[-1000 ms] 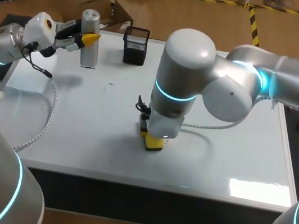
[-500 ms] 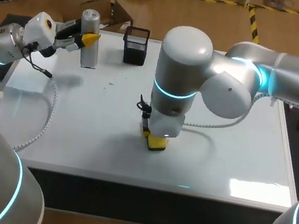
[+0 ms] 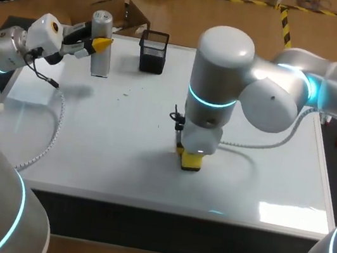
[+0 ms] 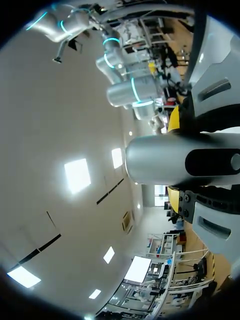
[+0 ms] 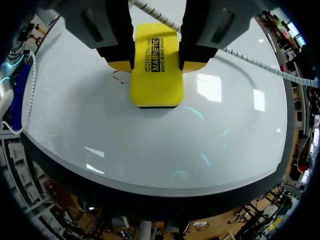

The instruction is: Pick up the inspection probe, press it on each red-marked spot on the whiteboard one by one, put down the probe, pick up the eraser, and wipe off all the red marks.

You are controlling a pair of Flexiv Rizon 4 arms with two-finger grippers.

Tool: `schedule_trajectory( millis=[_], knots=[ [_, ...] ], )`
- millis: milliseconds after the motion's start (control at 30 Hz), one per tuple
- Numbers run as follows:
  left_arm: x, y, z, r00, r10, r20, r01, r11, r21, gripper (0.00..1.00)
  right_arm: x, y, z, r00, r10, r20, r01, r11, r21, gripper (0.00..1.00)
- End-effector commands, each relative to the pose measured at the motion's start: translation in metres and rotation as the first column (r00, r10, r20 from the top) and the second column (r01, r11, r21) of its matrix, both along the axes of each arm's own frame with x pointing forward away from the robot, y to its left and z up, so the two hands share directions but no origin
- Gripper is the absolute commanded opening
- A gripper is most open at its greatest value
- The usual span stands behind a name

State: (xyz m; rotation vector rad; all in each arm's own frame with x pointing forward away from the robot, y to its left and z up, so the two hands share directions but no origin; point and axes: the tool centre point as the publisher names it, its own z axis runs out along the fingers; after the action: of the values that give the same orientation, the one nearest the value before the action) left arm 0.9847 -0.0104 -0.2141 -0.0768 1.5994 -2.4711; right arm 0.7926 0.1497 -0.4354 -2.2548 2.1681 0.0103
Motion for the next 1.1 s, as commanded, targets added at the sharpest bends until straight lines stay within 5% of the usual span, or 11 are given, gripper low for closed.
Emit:
schedule_trajectory(
  millis=[33,333,700,1100],
  knots=[
    [0.0,0.0,0.001,1.0,0.001,0.002,-0.001,1.0,0.0,0.0,-0.002,-0.022,-0.022,1.0,-0.001,0.007,0.001,1.0,0.002,0.0],
    [0.0,0.0,0.001,1.0,0.001,0.002,-0.001,1.0,0.0,0.0,-0.001,-0.026,-0.016,1.0,-0.003,0.013,0.003,1.0,-0.024,0.0],
    [0.0,0.0,0.001,1.0,0.001,0.002,-0.001,1.0,0.0,0.0,0.002,0.007,0.057,0.991,0.093,0.091,-0.094,0.996,0.0,0.0],
    [0.0,0.0,0.001,1.0,0.001,0.002,-0.001,1.0,0.0,0.0,0.004,0.056,0.044,0.983,0.166,0.08,-0.168,0.986,0.018,0.0]
  ],
)
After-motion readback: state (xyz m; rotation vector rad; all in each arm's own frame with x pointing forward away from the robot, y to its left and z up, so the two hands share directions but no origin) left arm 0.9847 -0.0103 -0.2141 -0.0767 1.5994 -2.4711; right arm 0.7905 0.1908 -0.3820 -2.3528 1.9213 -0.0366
